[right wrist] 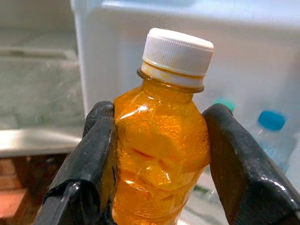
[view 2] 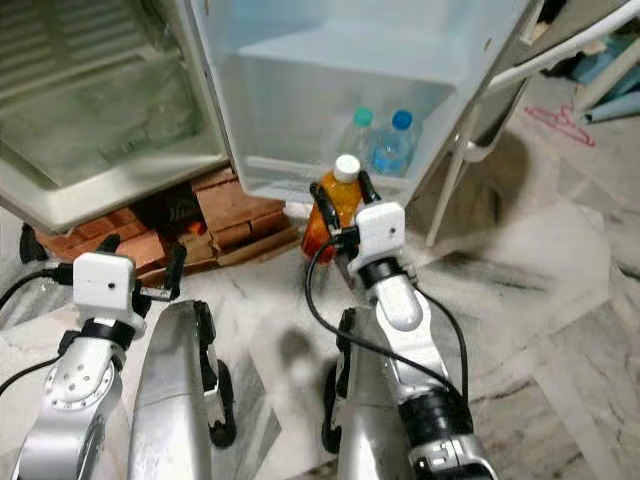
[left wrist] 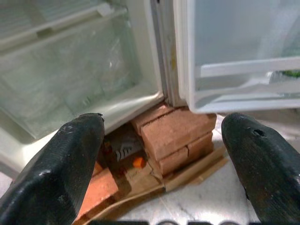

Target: Restocking fridge

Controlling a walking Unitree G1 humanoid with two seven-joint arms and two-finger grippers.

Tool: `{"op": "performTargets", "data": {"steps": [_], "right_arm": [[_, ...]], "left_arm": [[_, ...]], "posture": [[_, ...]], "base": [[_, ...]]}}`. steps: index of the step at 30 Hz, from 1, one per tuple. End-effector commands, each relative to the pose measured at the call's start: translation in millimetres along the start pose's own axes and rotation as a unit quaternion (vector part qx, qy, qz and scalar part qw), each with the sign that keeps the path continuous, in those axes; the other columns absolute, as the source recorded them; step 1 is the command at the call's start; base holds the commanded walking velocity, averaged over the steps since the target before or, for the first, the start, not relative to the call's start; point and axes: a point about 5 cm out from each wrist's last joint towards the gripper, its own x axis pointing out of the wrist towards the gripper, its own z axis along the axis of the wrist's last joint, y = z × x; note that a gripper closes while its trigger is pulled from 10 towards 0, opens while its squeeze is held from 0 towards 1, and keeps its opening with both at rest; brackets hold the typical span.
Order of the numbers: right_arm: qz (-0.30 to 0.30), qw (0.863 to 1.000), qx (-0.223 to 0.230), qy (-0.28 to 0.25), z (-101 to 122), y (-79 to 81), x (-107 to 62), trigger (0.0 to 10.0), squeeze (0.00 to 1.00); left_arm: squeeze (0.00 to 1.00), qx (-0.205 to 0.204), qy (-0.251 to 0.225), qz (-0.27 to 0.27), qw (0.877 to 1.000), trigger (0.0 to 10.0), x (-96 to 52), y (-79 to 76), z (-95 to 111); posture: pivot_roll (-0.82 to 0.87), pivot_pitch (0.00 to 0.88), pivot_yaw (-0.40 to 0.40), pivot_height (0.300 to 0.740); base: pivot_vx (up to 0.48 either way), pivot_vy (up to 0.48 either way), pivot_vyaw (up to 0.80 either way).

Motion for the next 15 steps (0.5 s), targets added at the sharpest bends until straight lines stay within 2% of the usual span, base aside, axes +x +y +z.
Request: {"op": "performTargets", "data": {"steps": [1, 15], "right_arm": [[-0.004, 1.000, 0.004, -0.003, 4.6, -3.2, -2.7, 10.0, 0.00], [0.021, 1.000, 0.020, 0.000, 10.0, 7.2, -1.4, 10.0, 0.00]], "left_arm": [[0.00, 0.000, 0.007, -0.004, 1.000, 10.0, -2.4, 0.4, -5.4], [0.00, -0.002, 0.006, -0.006, 1.000, 10.0, -6.9, -1.5, -8.6]], "posture": [[0.11, 0.159, -0.039, 0.566], [0.11, 0.178, -0.047, 0.566]], "base": [[0.292, 0.000, 0.00], [0.320, 0.000, 0.00]]}}
